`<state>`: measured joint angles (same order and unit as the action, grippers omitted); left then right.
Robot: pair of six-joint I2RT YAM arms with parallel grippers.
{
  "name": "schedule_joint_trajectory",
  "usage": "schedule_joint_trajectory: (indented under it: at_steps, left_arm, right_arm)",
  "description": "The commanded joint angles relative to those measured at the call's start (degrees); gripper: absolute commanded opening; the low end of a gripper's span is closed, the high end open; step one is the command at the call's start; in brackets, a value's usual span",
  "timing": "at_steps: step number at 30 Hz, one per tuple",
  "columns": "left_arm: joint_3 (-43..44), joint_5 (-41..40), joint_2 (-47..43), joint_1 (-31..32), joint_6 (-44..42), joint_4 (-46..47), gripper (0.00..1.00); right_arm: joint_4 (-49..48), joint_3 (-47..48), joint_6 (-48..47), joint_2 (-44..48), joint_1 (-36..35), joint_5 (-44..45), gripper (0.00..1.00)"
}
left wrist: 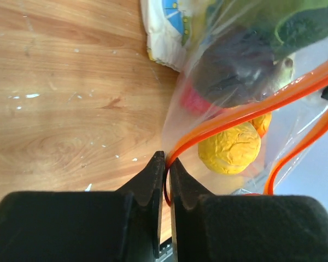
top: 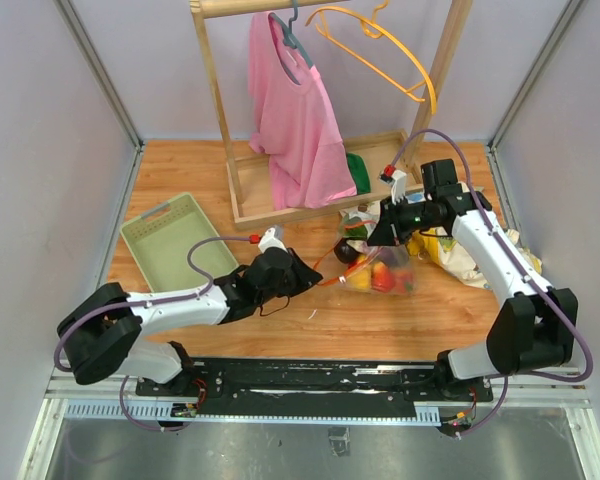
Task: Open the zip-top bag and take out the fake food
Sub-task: Open the zipper of the food storage bag at the center of the board.
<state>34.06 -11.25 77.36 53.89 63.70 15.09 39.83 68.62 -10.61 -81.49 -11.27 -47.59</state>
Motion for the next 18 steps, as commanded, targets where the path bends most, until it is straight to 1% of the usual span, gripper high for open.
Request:
schedule_joint_trajectory:
  at_steps: [1, 4, 5, 6, 8, 9, 11, 13, 16, 18]
  left_arm:
    - [-1.1, -7.0, -3.8, 0.6, 4.3, -7.6, 0.18]
    - [-2.8, -9.2, -7.1, 0.7, 5.2, -8.2, 0.32]
    - [-3.2, -10.0, -8.5, 0.8, 4.6, -8.1, 0.37]
    - [-3.7, -10.7, -10.8, 0.8, 3.7, -7.6, 0.39]
    - [-4.9, -11.6, -14.6, 0.9, 1.2, -6.9, 0.48]
    - [-5.5, -12.2, -16.4, 0.9, 0.6, -7.1, 0.5]
    - [-7.1, -12.8, -20.4, 0.8, -1.8, -5.6, 0.51]
    - [-9.4, -11.8, -24.4, 0.9, -4.7, -1.0, 0.51]
    - [-12.4, -7.2, -28.5, 0.8, -9.7, 8.6, 0.51]
    - [-11.9, -4.1, -28.8, 0.9, -11.7, 11.5, 0.5]
  right_arm:
    - [-3.8, -2.8, 0.2, 2.8, -0.6, -4.6, 0.01]
    - [-5.5, -4.7, 1.0, 3.8, -0.9, -5.6, 0.01]
    - [-5.9, -5.2, 1.1, 4.2, -1.0, -5.8, 0.01]
    - [-6.4, -5.7, 1.2, 4.4, -1.2, -6.0, 0.01]
    - [-6.8, -6.3, 1.1, 4.5, -1.6, -6.6, 0.01]
    - [-6.9, -6.5, 1.0, 4.6, -1.7, -6.7, 0.01]
    - [-6.9, -6.6, 0.5, 4.5, -1.9, -7.1, 0.01]
    - [-6.8, -6.7, 0.2, 4.3, -2.1, -7.5, 0.01]
    - [-6.8, -6.9, -0.2, 4.2, -2.2, -7.9, 0.01]
    - [-6.8, -7.1, -0.4, 4.2, -2.5, -8.1, 0.01]
